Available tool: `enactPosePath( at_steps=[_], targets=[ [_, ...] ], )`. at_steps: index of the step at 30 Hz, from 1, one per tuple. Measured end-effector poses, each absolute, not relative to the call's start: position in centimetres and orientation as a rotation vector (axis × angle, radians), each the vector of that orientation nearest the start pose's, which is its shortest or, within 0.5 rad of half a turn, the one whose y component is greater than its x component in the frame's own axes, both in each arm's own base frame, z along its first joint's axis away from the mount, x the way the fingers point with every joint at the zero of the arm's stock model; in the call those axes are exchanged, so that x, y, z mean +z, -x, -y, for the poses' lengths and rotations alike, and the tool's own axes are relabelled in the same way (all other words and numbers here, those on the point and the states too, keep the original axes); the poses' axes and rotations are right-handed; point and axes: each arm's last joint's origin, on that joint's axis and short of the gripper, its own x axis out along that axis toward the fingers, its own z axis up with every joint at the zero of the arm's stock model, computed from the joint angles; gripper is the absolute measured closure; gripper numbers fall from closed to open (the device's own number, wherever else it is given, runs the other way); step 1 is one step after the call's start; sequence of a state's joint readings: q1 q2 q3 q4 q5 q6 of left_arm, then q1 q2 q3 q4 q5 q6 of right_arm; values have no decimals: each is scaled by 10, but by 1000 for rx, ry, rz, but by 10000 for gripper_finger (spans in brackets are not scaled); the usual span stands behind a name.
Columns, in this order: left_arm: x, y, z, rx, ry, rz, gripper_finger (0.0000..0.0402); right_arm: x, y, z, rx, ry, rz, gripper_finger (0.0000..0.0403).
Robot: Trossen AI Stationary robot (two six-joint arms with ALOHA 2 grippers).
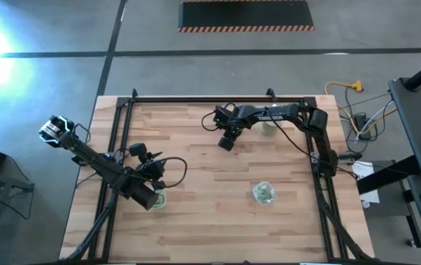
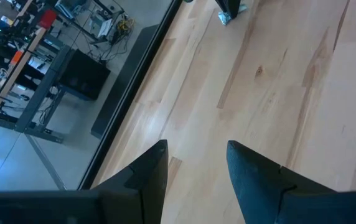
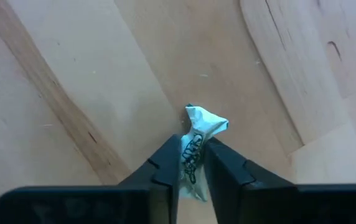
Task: Pick and place Stevia / Truvia into bins
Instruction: Put the stevia packet into the right transparent container
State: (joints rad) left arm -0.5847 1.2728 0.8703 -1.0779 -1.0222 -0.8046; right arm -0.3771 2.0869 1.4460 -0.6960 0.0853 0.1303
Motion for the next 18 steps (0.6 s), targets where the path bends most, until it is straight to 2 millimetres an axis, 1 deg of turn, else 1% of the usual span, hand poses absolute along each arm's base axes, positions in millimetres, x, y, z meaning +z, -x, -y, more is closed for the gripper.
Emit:
enactPosePath(
  at_steps=[4,8,13,18],
  targets=[
    [233,-179,89,696,-346,-774,254,142,-376,151,-473,-302,-1304,367],
    [233,-179,89,696,-346,-774,254,148,-382,148,-447,-276,-1286,375],
    [233,-179,89,696,-346,-774,254,161,-393,140,-396,-244,-1247,376],
    [233,-179,89,696,-346,-775,254,179,-402,126,-276,-233,-1195,376]
  ],
)
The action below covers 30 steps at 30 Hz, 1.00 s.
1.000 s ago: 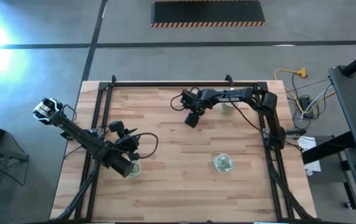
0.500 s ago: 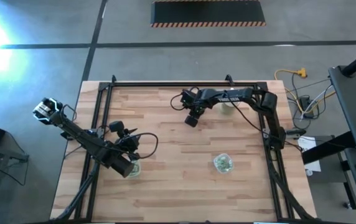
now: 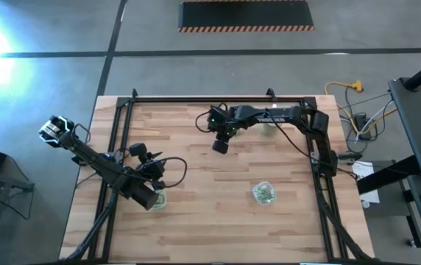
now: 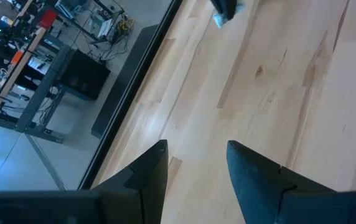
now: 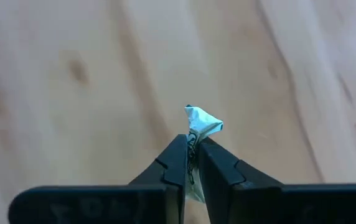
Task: Pick and place Stevia / Truvia into bins
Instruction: Put the stevia packet into the right transparent container
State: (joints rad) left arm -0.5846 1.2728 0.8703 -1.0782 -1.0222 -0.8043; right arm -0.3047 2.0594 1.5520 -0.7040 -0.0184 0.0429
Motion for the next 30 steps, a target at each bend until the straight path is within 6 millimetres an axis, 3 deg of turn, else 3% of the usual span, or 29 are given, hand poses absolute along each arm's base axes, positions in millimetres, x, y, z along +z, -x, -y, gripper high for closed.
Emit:
enactPosePath(
  at_steps=[8,17,23,30],
  targets=[
    [232,-179,89,696,-350,-777,254,223,-397,87,-50,-167,-1150,376],
    [232,-180,89,696,-347,-775,254,264,-370,27,86,-84,-1214,376],
    [232,-180,89,696,-344,-773,254,277,-353,-20,165,-52,-1265,376],
    [232,-180,89,695,-343,-773,254,277,-328,-68,183,-70,-1368,376]
  ],
)
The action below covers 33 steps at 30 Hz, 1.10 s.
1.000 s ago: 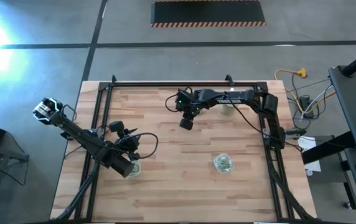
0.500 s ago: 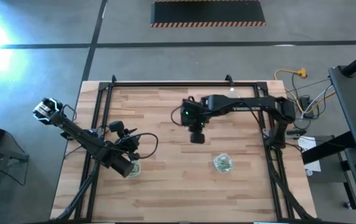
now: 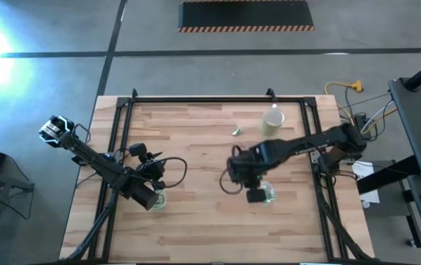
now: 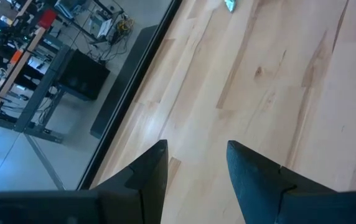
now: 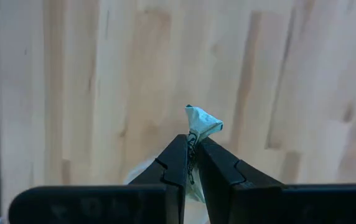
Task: Pick and place Stevia / Truvia into bins
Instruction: Put the stevia packet into the right transparent container
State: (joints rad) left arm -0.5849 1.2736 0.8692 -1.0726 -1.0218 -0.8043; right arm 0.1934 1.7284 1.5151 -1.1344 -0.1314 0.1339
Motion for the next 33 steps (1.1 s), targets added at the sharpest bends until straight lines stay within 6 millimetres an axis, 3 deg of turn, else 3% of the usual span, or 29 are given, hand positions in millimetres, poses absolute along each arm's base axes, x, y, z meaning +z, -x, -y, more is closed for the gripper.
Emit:
enactPosePath(
  at_steps=[6,13,25,33],
  targets=[
    [232,-180,90,695,-342,-772,254,266,-311,-99,135,-75,-1428,376],
    [232,-181,90,689,-336,-765,254,250,-294,-115,-16,-59,-1490,376],
    [233,-181,90,689,-336,-765,254,210,-269,-122,-196,-60,-1594,376],
    [233,-181,90,689,-334,-763,254,203,-269,-121,-203,-50,-1566,376]
  ],
)
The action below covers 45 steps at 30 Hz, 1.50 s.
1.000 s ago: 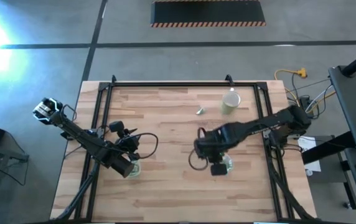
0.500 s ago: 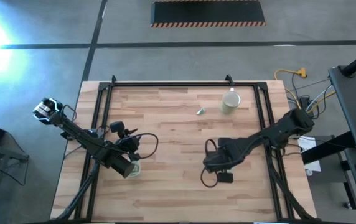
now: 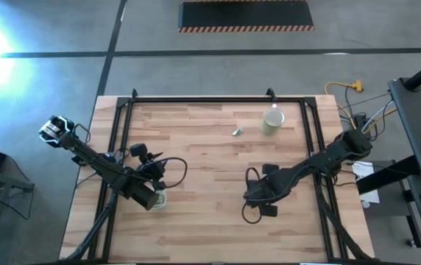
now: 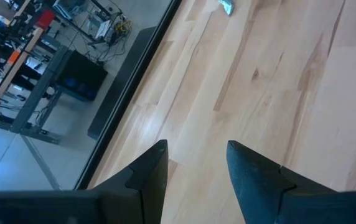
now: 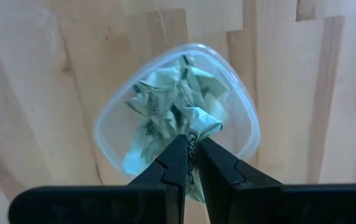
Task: Pick and place Stevia / Truvia into bins
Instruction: Put the stevia packet into the right transparent container
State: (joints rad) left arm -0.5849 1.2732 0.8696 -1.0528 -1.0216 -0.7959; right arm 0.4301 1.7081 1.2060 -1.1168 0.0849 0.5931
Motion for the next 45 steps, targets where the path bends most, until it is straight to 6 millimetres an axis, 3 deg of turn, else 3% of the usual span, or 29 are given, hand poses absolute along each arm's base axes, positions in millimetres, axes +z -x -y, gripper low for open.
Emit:
enactPosePath(
  at_steps=[9,22,30,34,39,45],
  targets=[
    [233,-181,90,689,-332,-762,254,203,-270,-121,-194,-45,-1559,368],
    [233,-181,90,690,-332,-761,254,205,-268,-120,-165,-10,-1568,281],
    [233,-182,91,692,-335,-753,254,236,-278,-115,-82,7,-1456,275],
    [234,-184,92,678,-351,-748,254,254,-290,-112,-40,158,-1333,277],
    [234,-186,93,664,-360,-738,254,269,-309,-96,-85,364,-1173,284],
    [234,-186,93,663,-359,-737,254,272,-325,-54,-140,398,-1149,291]
  ],
)
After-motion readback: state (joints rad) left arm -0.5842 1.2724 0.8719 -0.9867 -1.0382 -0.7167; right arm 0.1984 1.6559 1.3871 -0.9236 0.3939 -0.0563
